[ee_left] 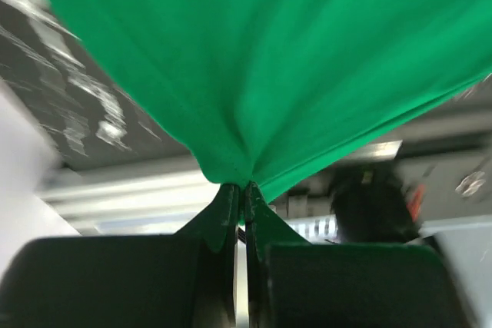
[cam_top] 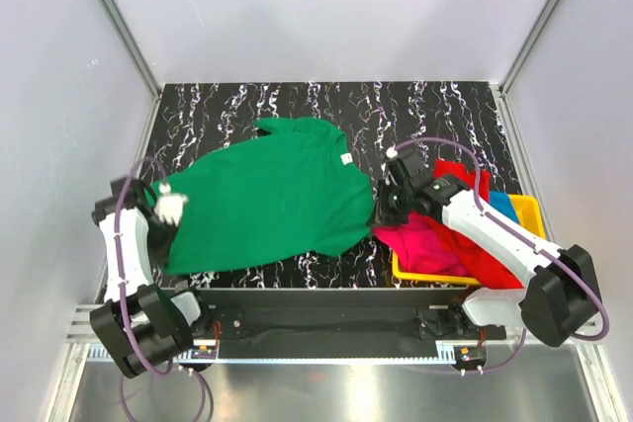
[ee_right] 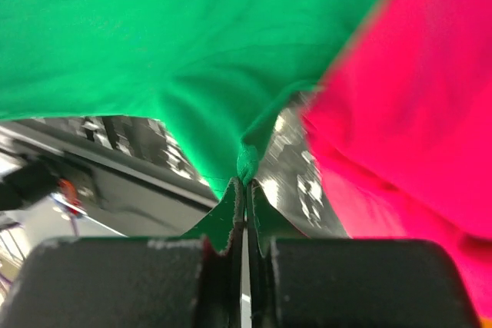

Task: Fold and stack the t-shirts
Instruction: Flatten the tshirt out

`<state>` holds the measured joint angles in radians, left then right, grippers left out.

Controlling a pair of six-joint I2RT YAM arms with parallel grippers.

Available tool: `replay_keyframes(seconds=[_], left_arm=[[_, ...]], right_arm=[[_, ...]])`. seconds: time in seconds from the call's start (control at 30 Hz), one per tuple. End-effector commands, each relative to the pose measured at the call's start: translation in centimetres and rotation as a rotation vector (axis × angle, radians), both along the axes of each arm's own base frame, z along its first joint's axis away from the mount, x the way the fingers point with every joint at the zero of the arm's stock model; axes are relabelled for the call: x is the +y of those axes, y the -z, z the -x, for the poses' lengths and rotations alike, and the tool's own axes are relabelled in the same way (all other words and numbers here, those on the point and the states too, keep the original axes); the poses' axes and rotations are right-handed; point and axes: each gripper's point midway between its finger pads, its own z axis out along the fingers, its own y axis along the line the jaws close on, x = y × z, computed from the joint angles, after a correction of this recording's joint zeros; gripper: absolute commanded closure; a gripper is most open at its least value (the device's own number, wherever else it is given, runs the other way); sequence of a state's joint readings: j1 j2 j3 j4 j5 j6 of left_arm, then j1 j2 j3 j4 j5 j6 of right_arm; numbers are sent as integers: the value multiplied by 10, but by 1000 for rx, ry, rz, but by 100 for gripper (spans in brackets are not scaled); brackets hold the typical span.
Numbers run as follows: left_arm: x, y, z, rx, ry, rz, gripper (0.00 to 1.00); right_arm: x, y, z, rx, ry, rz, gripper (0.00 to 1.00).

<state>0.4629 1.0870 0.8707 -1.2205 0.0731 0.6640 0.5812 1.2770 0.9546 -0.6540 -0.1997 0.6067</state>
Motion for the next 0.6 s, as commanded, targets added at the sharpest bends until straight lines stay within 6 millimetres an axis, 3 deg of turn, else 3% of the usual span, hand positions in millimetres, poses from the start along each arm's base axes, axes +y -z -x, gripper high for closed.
replay_keyframes(seconds=[0.0,0.07,0.2,0.43,0.5,0.53,0.57], left_arm=[[14,18,59,231,134,-95,100],[26,29,74,311,151,-156,100],[29,21,82,350,162,-165,100],[28,33,89,396,174,-149,99],[27,34,89,395,175,-145,89],[26,33,89,395,173,-143,70],[26,32,90,396,172,-141,58]], right_arm=[[-17,15,33,106,13,54,100],[-14,25,49,176,-1,34,100],[-14,38,72,231,-45,85,100],[-6,52,73,254,-64,71,100],[-6,53,73,257,-71,80,98],[-7,54,72,256,-69,93,88],[-8,53,72,257,-69,96,69]])
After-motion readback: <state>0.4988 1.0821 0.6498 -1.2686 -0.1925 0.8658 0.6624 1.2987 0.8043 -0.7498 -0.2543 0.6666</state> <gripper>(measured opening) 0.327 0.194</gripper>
